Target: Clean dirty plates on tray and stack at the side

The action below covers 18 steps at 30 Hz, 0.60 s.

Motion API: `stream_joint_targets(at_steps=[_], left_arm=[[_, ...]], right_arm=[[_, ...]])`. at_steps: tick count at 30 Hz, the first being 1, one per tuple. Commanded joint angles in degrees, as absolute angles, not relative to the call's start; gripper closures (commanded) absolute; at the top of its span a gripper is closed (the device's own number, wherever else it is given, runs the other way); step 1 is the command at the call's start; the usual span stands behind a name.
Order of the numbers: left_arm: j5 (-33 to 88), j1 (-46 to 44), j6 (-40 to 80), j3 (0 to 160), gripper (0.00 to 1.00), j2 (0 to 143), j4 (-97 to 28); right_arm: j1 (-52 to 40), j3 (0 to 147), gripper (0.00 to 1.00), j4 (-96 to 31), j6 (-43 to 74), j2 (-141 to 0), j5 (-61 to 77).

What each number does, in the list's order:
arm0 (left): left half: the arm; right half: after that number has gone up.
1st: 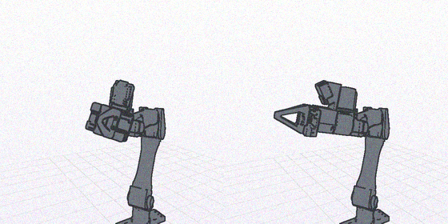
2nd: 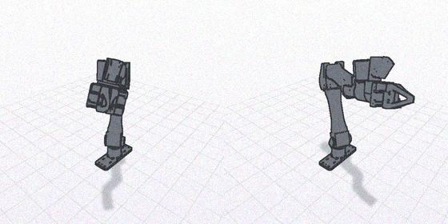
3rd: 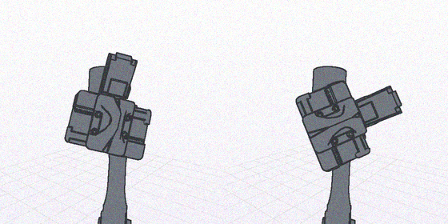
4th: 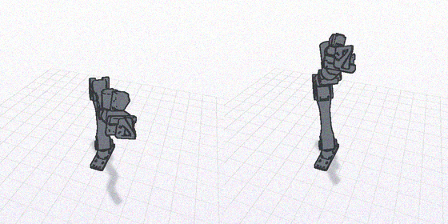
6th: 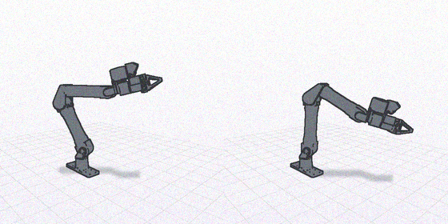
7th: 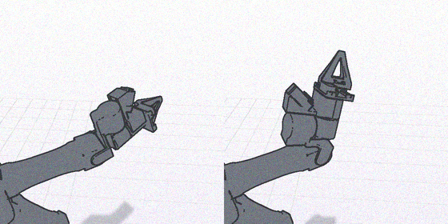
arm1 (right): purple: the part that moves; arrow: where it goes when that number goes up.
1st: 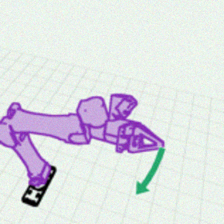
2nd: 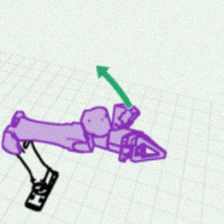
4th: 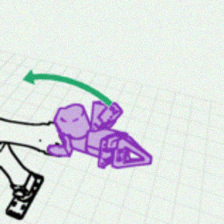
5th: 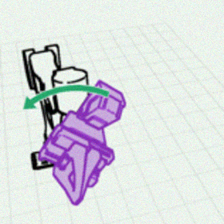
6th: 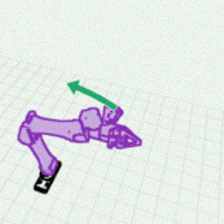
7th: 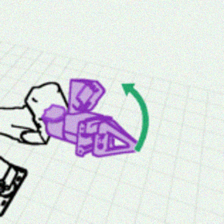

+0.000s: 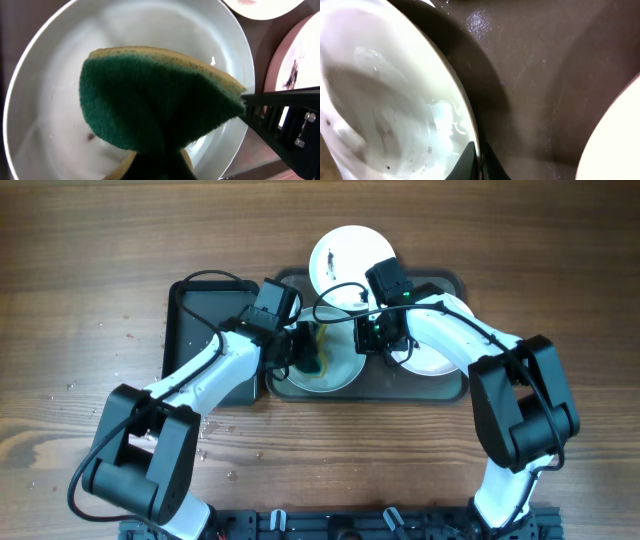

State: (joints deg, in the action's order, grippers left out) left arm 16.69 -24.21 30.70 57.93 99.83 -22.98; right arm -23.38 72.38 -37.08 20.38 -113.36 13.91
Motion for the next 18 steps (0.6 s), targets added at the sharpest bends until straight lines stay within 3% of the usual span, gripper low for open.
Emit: stream_joint_targets(at_steps=[1, 18], left_arm=[[15.42, -26.37, 29.17, 57.98, 0.96, 100.27, -22.76], [-6.79, -33.82, 29.36, 57.98, 0.96, 104.79, -16.62]], right_arm=[[-23.92, 72.9, 0.96, -36.91, 20.91, -113.99, 15.07], [-23.92, 72.9, 0.96, -36.95, 20.82, -113.99, 15.05]])
